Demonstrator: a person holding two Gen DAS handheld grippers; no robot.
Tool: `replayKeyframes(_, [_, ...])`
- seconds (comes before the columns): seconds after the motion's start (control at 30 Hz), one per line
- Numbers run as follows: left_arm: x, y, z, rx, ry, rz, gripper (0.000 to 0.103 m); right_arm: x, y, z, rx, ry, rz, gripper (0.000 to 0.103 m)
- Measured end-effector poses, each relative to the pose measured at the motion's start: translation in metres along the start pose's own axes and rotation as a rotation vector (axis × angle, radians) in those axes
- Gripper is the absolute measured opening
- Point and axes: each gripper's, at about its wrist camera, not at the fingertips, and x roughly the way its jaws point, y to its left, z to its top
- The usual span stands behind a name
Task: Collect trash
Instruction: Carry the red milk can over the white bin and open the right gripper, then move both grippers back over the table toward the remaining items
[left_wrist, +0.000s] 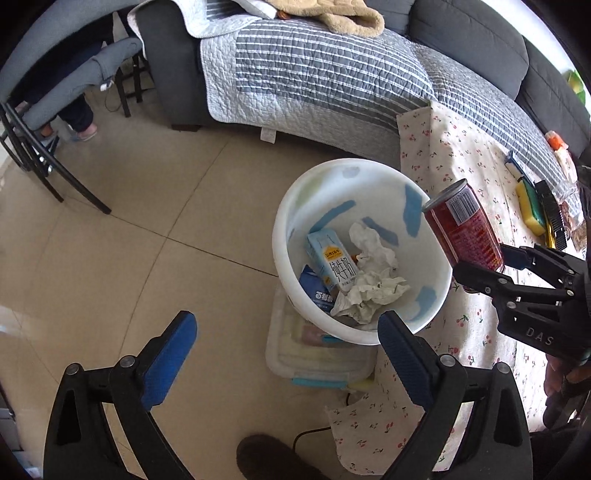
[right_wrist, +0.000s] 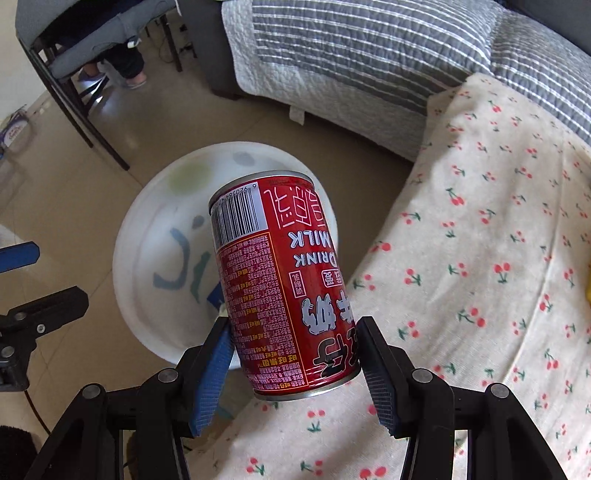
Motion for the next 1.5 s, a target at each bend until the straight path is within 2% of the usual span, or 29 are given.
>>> replayKeyframes(0.27, [0.001,0.012,0.001,-0.025,0.01,-0.003,0.1,0.013,0.009,0.015,-0.019,-0.022,0.019,0.06])
replayKeyframes(0.3, [0.001,0.012,0.001,-0.026,0.009,-0.004,0.1,0.012,0.009,0.015,-0.013,-0.025,0.024,0.062])
replayKeyframes(0.37, [0.0,0.011,0.001,-0.025,0.008,-0.006,0.1,0.008,0.007,0.015,0.003,-0.032,0.03,0.073])
replayKeyframes(0.53, [-0.001,0.002,0.002,-0.013,0.012,-0.012,0.1,-0.012,-0.003,0.007,0.017,-0.053,0.013,0.075])
replayKeyframes(0.7, [-0.005,-0.015,0.003,0.001,0.009,-0.041,0.1,-0.034,-0.02,-0.012,0.033,-0.053,-0.044,0.081])
replayKeyframes(1.1, [-0.007,-0.105,0.007,0.135,0.016,-0.099,0.1,-0.088,-0.103,-0.074,0.159,-0.016,-0.212,0.093])
replayKeyframes(1.27, [-0.009,-0.146,0.009,0.19,0.004,-0.118,0.101,-0.111,-0.143,-0.098,0.263,-0.039,-0.249,0.101])
replayKeyframes(1.5, [-0.002,-0.201,0.009,0.264,0.02,-0.13,0.103,-0.126,-0.19,-0.127,0.388,-0.037,-0.268,0.102])
